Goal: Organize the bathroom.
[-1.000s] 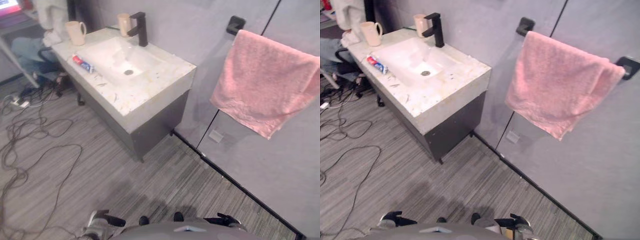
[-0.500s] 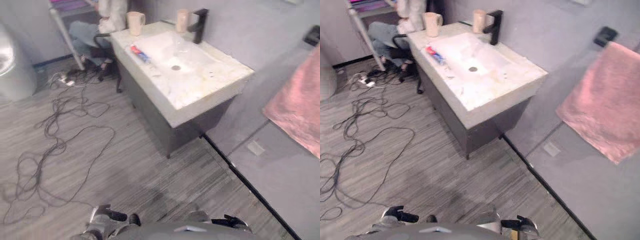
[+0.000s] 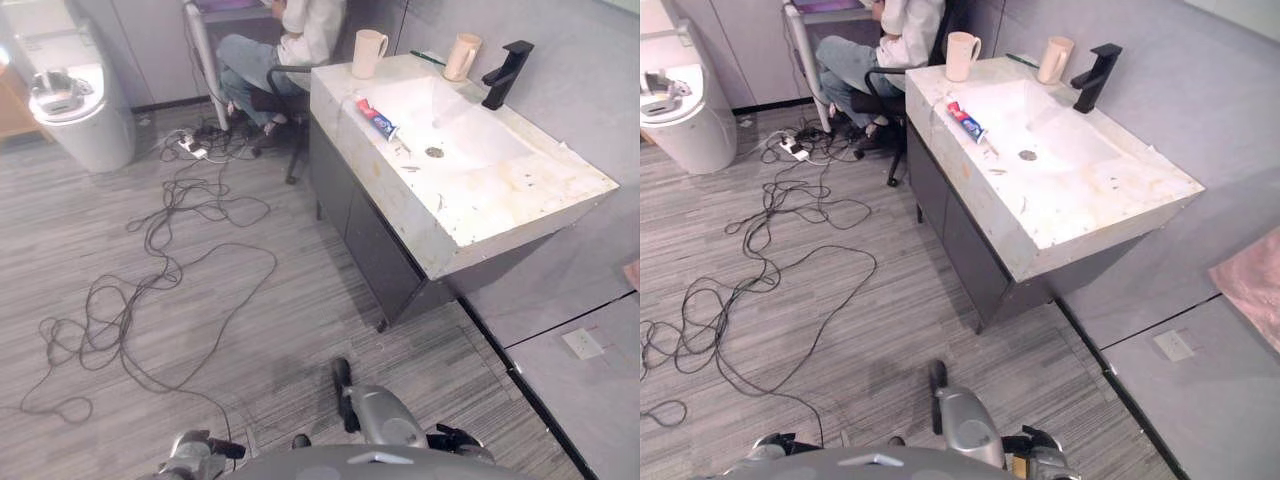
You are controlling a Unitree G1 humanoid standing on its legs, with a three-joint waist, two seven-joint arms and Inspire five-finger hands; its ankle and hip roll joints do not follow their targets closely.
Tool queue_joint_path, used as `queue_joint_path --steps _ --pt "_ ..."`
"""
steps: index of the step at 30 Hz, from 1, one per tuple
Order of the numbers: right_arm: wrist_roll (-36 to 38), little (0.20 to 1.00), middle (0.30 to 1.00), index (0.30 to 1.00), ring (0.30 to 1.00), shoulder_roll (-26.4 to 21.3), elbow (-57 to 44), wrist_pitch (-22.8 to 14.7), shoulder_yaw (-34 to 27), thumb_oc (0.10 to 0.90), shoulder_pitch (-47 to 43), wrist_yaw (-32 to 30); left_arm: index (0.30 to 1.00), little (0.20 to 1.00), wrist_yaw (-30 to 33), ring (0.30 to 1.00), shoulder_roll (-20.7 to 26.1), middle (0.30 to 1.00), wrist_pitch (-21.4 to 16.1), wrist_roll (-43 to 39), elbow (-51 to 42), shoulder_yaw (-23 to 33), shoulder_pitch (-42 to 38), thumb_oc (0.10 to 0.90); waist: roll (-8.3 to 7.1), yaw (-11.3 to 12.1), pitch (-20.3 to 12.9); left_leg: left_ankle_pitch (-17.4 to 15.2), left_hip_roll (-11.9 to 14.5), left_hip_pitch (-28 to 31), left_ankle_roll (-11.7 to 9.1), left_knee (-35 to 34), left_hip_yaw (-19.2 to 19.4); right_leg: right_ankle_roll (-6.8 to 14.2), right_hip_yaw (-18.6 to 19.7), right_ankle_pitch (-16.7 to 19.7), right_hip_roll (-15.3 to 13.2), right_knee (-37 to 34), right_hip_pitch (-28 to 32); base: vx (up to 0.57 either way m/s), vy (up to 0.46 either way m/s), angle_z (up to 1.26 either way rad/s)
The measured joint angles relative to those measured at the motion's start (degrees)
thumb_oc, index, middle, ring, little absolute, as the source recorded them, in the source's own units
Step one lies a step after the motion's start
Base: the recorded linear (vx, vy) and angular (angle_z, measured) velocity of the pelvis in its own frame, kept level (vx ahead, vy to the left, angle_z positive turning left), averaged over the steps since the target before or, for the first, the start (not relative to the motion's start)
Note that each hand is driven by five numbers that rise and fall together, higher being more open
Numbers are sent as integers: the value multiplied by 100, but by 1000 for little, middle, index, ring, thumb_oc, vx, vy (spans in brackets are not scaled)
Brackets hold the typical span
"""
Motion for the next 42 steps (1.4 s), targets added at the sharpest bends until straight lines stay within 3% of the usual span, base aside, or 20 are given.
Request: queue_joint_path --steps 4,6,7,8,10,13,16,18,19,21,25,26,28,31,33,35,37,38,40,42 --pt "-114 900 900 900 900 -113 -87 97 -9 800 455 8 900 900 56 900 -152 900 -1 262 -166 -89 -41 800 112 -368 -178 -733 -73 695 50 48 -147 -274 -247 143 179 498 -186 500 133 15" --pt "-110 900 900 900 900 -90 23 150 -57 800 519 18 900 900 2 900 -151 900 -20 384 -173 -181 -346 800 172 -461 -178 -1081 40 556 -416 1039 -99 -970 -268 461 193 634 28 290 35 54" --pt "-110 900 900 900 900 -91 23 181 -55 800 507 21 900 900 -30 900 -150 900 -24 425 -184 -180 -387 800 159 -478 -197 -997 59 355 -653 1620 64 -982 -261 440 182 465 233 339 -18 23" --pt "-114 900 900 900 900 -131 -7 157 -50 800 495 28 900 900 -61 900 -162 900 -36 441 -223 -193 -469 800 156 -496 -264 -704 125 -19 -1243 2726 296 -1092 -212 402 182 145 655 318 -16 4" --pt "-119 900 900 900 900 -284 -4 113 31 800 326 57 900 900 -41 900 -192 900 -145 508 -275 -246 -517 800 200 -355 -318 -248 266 -906 -1738 4455 551 -1363 60 326 225 -151 1118 287 9 -41" --pt "-12 900 900 900 900 -327 -126 37 15 800 -122 66 900 900 70 900 -132 900 -115 424 -367 -180 -613 800 99 -154 -284 -124 565 -2047 -1484 5294 595 -1548 656 254 220 -540 1607 280 51 -86" --pt "58 900 900 900 900 -257 -143 -16 48 800 -434 80 900 900 151 900 -72 900 -57 387 -351 -187 -481 800 -18 -8 -245 12 1052 -2651 -1115 4326 529 -1427 1342 224 190 -619 1914 270 310 -140" --pt "22 900 900 900 900 -243 -150 -70 177 800 -474 75 900 900 194 900 -59 900 -34 317 -352 -175 -258 800 -37 187 -261 117 1142 -2465 -992 2807 378 -1347 2007 160 196 -552 1956 299 398 -178" --pt "24 900 900 900 900 -250 -163 -75 197 800 -476 70 900 900 202 900 -31 900 -47 133 -328 -67 -135 800 -26 264 -276 292 1173 -2181 -1030 1338 1 -1266 2415 19 277 -411 1899 323 312 -156" --pt "22 900 900 900 900 -276 -120 -61 223 800 -482 36 900 900 209 900 42 900 -65 123 -253 -29 -126 800 25 204 -244 607 1369 -2238 -1048 748 -273 -1186 2669 -112 353 -360 1983 264 244 -105" --pt "23 900 900 900 900 -469 195 45 141 800 -406 -51 900 900 224 900 77 900 -374 165 -242 -19 8 800 134 469 -185 872 1694 -1786 -1021 -19 -1007 -933 3394 -721 372 -80 2052 268 353 -123" --pt "22 900 900 900 900 -561 249 52 122 800 -426 -46 900 900 220 900 42 900 -425 178 -288 -2 87 800 257 550 -184 817 1772 -1585 -971 2 -964 -927 3298 -836 349 88 1961 216 468 -169" --pt "28 900 900 900 900 -464 245 13 76 800 -303 -46 900 900 216 900 223 900 -479 219 -300 16 120 800 83 582 -206 961 1386 -1360 -658 -11 -240 -623 2436 -805 -210 411 1820 188 447 -131" --pt "149 900 900 900 900 -281 195 -55 -13 800 -88 -81 900 900 164 900 400 900 -479 386 -306 -84 56 800 60 454 -199 924 1081 -1150 -522 5 -2 -229 1840 -516 -608 179 1965 145 372 -56" --pt "249 900 900 900 900 -244 186 -65 -71 800 -76 -86 900 900 160 900 433 900 -479 461 -306 -167 76 800 112 412 -175 874 1033 -1102 -439 -13 81 -145 1814 -461 -653 214 1954 65 160 -41" --pt "338 900 900 900 900 -82 19 -139 -397 800 -22 -149 900 900 126 900 472 900 -479 651 -302 -441 94 800 400 107 -176 717 890 -1024 -220 -10 360 26 1680 -376 -796 643 1579 89 224 -63" --pt "327 900 900 900 900 -62 19 -196 -454 800 108 -183 900 900 131 900 486 900 -462 650 -309 -442 17 800 365 26 -203 670 750 -988 -157 20 492 59 1654 -228 -804 638 1530 62 238 -81" --pt "32 900 900 900 900 -39 -53 -349 -447 800 36 -174 900 900 155 900 468 900 -351 646 -309 -449 116 800 359 72 -188 619 789 -921 -104 20 1003 281 1571 -25 -646 1042 989 35 214 -218" --pt "-368 900 900 900 900 -40 -104 -340 -254 800 -215 -78 900 900 182 900 471 900 -197 592 -240 -424 185 800 344 177 -224 434 978 -876 -60 -13 1811 169 887 452 -569 437 859 36 82 -271" --pt "-472 900 900 900 900 -21 -188 -293 -146 800 -195 11 900 900 255 900 504 900 -188 544 -260 -57 106 800 137 194 -231 227 930 -872 -78 -14 2208 16 -134 32 -466 343 862 95 37 -173"
